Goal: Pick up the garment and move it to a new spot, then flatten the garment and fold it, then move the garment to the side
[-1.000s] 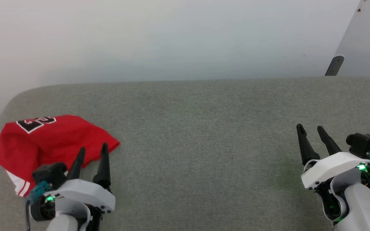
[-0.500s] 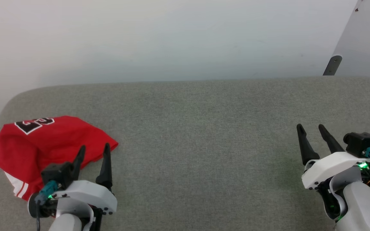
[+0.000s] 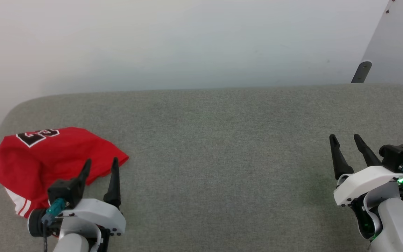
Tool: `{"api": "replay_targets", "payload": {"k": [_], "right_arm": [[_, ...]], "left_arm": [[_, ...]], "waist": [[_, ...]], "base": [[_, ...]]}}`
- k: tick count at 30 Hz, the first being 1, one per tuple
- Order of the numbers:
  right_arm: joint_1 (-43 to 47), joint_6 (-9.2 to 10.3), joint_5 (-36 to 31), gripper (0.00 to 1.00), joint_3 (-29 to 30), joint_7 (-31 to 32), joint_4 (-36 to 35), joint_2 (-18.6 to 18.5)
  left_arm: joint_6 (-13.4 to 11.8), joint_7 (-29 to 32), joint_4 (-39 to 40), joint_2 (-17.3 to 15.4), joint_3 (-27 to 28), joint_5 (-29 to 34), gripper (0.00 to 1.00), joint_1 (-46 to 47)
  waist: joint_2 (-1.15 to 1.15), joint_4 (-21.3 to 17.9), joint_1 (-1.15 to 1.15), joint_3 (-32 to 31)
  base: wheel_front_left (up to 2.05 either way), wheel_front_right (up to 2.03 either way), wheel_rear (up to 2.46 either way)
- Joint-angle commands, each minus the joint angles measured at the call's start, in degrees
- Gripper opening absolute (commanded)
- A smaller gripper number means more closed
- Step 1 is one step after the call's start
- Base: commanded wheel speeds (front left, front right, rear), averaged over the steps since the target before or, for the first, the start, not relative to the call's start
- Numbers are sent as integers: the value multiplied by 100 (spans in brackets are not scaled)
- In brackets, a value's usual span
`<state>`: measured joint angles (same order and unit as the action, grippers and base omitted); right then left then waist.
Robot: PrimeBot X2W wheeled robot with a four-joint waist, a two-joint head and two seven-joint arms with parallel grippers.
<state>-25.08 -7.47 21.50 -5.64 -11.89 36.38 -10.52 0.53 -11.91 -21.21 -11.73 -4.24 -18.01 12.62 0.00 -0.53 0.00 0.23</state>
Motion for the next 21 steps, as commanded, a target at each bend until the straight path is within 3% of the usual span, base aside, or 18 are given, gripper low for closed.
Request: {"api": "replay_targets", "payload": {"k": [1, 21], "right_arm": [[-27, -3, -64, 100, 16, -51, 1, -17], [109, -4, -279, 100, 42, -274, -157, -67]], "left_arm": [[45, -51, -13, 1, 23, 116, 100, 82], [442, -269, -477, 187, 342, 760, 100, 222]], "waist": [[0, 4, 0, -3], [0, 36, 0, -39]], "base": [[0, 0, 0], [0, 0, 0]]}}
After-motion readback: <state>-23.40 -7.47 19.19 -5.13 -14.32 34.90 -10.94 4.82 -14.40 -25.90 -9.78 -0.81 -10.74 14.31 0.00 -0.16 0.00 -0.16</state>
